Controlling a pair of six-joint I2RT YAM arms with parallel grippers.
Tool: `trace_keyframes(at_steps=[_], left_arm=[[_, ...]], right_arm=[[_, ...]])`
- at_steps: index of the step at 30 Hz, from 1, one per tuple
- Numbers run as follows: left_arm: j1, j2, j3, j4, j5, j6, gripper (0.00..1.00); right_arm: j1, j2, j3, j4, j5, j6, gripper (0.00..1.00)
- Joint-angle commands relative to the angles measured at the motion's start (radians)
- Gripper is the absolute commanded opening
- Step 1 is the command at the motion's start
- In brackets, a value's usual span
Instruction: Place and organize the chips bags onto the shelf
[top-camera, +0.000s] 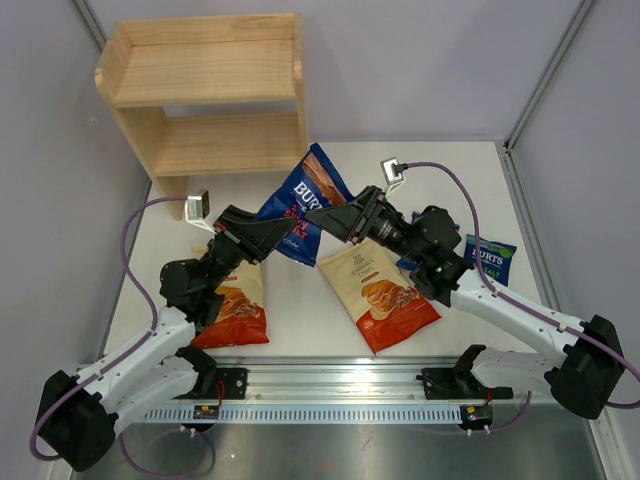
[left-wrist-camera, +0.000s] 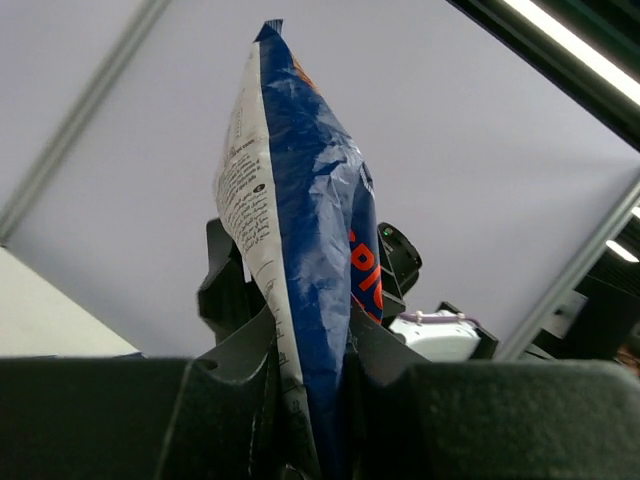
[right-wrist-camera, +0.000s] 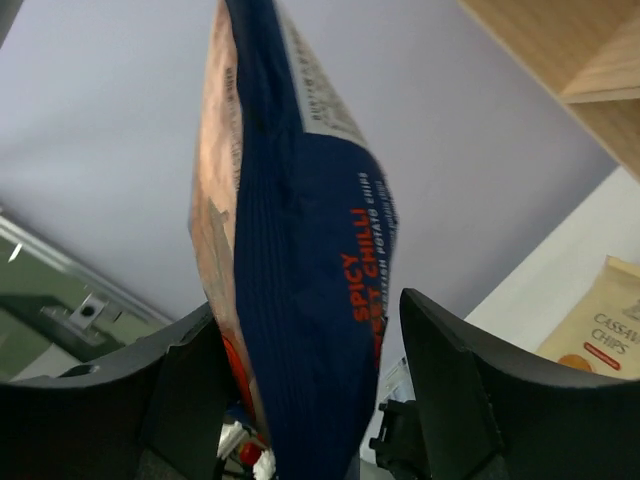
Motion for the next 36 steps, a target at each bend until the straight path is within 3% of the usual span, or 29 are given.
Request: trace_keyframes(at_steps=[1, 5, 6, 12, 16, 20, 21, 22, 23, 25, 28, 33, 36], left_arm=[[0.002, 0.049, 0.064, 0.127, 0.106, -0.114, 0.11], [0.014, 0.072, 0.071, 0.092, 0.117, -0.14, 0.11], [0.02, 0.069, 0.07, 0.074, 0.117, -0.14, 0.11], [0.08, 0.021, 0.088, -0.136, 0.164, -0.072, 0.11], [0.101, -0.006, 0.124, -0.244, 0.236, 0.001, 0.11], [0.109, -0.029, 0.128, -0.287, 0.264, 0.019, 0.29], [0.109, -0.033, 0.127, -0.284, 0.267, 0.019, 0.32], [0.109, -0.034, 0.122, -0.275, 0.262, 0.015, 0.47], [0.109, -0.039, 0.113, -0.241, 0.256, 0.005, 0.56], [0.109, -0.04, 0.088, -0.203, 0.236, -0.015, 0.63], [0.108, -0.045, 0.046, -0.14, 0.19, -0.036, 0.62], [0.105, -0.037, 0.007, -0.062, 0.143, -0.061, 0.48], [0.105, -0.049, 0.002, -0.048, 0.111, -0.056, 0.45]], right_arm=[[0.003, -0.017, 0.047, 0.112, -0.178, -0.076, 0.71], [0.003, -0.052, 0.029, 0.106, -0.168, -0.096, 0.57], [0.003, -0.061, 0.026, 0.088, -0.148, -0.102, 0.47], [0.001, -0.133, 0.052, -0.123, -0.09, -0.214, 0.41], [-0.003, -0.142, 0.096, -0.236, -0.096, -0.283, 0.23], [-0.003, -0.159, 0.113, -0.289, -0.094, -0.311, 0.05], [-0.003, -0.161, 0.112, -0.288, -0.079, -0.31, 0.04], [-0.003, -0.162, 0.109, -0.27, -0.068, -0.296, 0.04], [-0.003, -0.165, 0.103, -0.248, -0.056, -0.284, 0.04], [-0.003, -0.164, 0.074, -0.176, -0.007, -0.225, 0.04], [-0.003, -0.156, 0.028, -0.046, 0.059, -0.136, 0.04], [-0.003, -0.089, 0.009, 0.089, 0.093, -0.025, 0.03], [-0.002, -0.05, 0.014, 0.132, 0.081, 0.005, 0.02]])
